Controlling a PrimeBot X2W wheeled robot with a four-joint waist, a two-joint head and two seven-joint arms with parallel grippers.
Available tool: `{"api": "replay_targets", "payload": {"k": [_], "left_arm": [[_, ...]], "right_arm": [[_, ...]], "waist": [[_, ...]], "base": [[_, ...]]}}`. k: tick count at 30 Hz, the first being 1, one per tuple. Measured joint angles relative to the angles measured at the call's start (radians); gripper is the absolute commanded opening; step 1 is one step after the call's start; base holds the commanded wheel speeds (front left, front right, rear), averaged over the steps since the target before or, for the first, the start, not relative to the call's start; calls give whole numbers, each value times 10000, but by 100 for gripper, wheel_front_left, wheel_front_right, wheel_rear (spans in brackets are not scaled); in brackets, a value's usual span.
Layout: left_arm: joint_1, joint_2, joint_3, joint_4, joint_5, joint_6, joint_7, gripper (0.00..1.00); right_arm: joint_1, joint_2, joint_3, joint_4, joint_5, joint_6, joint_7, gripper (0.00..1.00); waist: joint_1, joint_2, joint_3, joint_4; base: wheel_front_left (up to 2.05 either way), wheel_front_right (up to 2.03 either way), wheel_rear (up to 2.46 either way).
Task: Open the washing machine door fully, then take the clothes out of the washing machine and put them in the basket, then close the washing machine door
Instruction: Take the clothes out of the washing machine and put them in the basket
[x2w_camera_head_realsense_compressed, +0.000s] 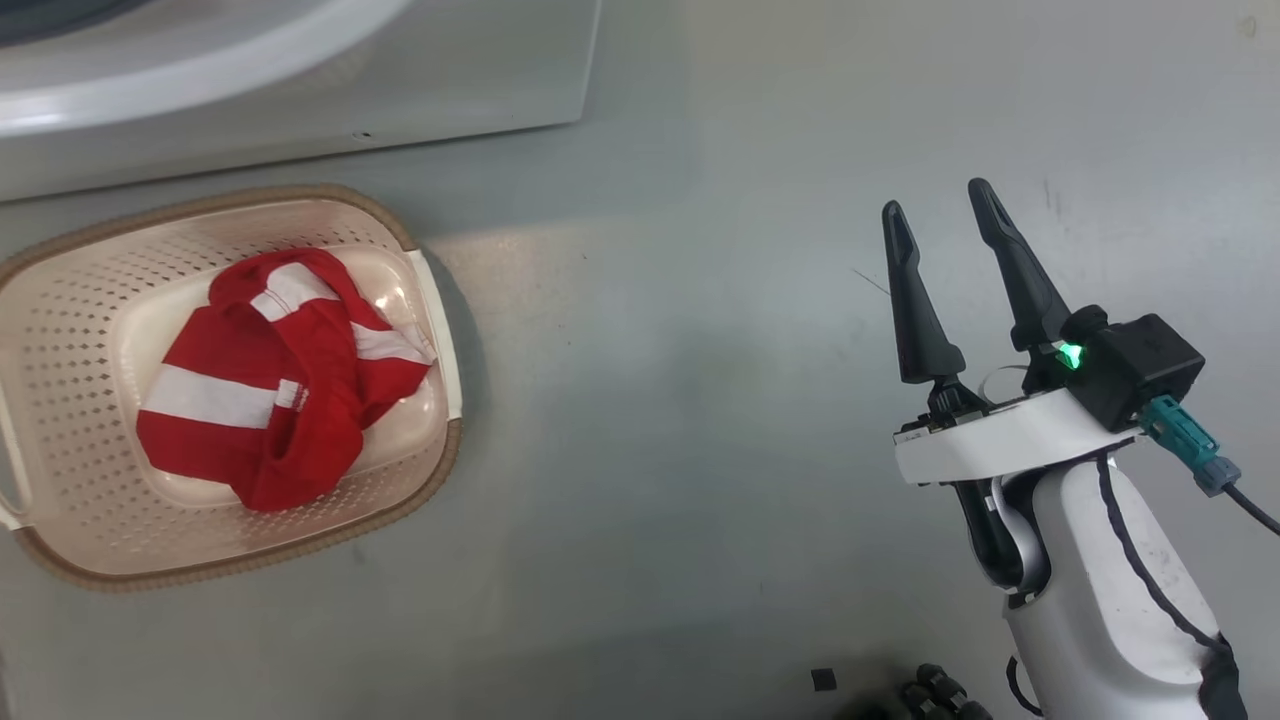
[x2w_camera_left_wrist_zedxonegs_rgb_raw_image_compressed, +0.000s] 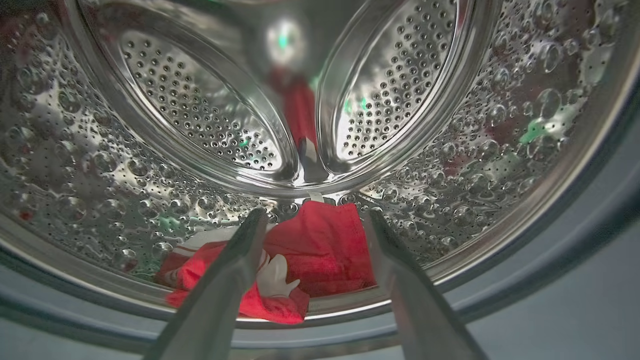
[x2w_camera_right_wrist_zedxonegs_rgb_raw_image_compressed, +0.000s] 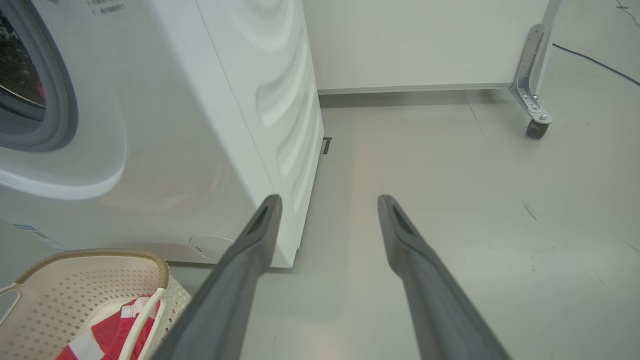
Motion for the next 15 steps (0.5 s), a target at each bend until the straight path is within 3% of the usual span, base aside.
{"api": "replay_targets", "payload": {"k": [9, 15], "left_arm": [[-1291, 276, 263, 487, -274, 2, 688, 100], [-1853, 665, 539, 901, -119, 389, 1016, 100]], "right_arm": [[-514, -4, 217, -94, 372, -178, 0, 100], [-582, -2, 407, -90, 407, -259, 0, 100]], "waist": [[0, 0, 1100, -575], [0, 0, 1664, -911]], "base": [[0, 0, 0], [0, 0, 0]]}}
